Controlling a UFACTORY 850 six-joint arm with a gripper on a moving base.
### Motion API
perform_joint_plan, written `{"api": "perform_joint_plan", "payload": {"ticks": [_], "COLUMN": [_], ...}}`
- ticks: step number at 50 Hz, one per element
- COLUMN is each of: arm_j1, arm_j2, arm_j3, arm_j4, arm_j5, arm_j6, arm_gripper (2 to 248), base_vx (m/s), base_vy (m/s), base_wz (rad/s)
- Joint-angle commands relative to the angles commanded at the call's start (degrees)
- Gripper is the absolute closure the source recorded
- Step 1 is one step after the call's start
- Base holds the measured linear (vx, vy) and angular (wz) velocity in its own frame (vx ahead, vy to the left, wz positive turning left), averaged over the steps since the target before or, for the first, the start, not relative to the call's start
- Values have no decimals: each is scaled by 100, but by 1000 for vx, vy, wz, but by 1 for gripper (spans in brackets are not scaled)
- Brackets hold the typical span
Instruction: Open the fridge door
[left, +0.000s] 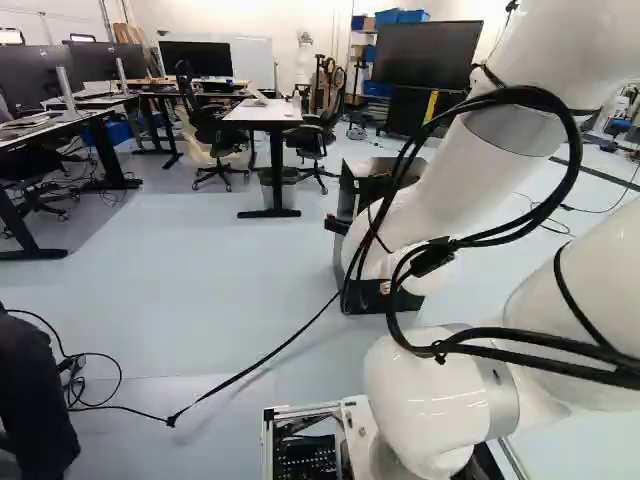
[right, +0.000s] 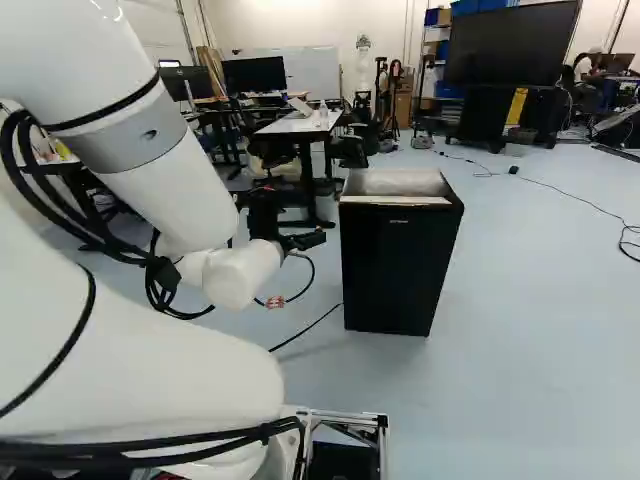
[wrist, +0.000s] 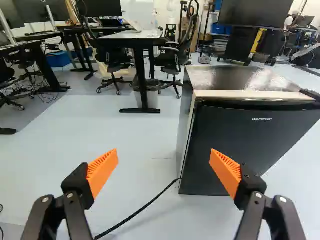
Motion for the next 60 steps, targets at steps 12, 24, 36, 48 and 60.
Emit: {"api": "perform_joint_plan", "payload": {"ticks": [12, 24, 36, 48, 60], "arm_j1": [0, 0, 0, 24, 69], "arm_j2": [-24, -185, -395, -635, -916], "arm_j3": [-20, -158, -340, -556, -816], "arm_j4": [0, 0, 0, 0, 0], "arm_j5": [0, 0, 0, 0, 0], "arm_j6": [0, 0, 0, 0, 0], "arm_gripper": [3, 3, 3, 3, 3], "base_vx": [0, 0, 0, 0, 0], "base_vy": [0, 0, 0, 0, 0], "base_wz": [0, 0, 0, 0, 0]}}
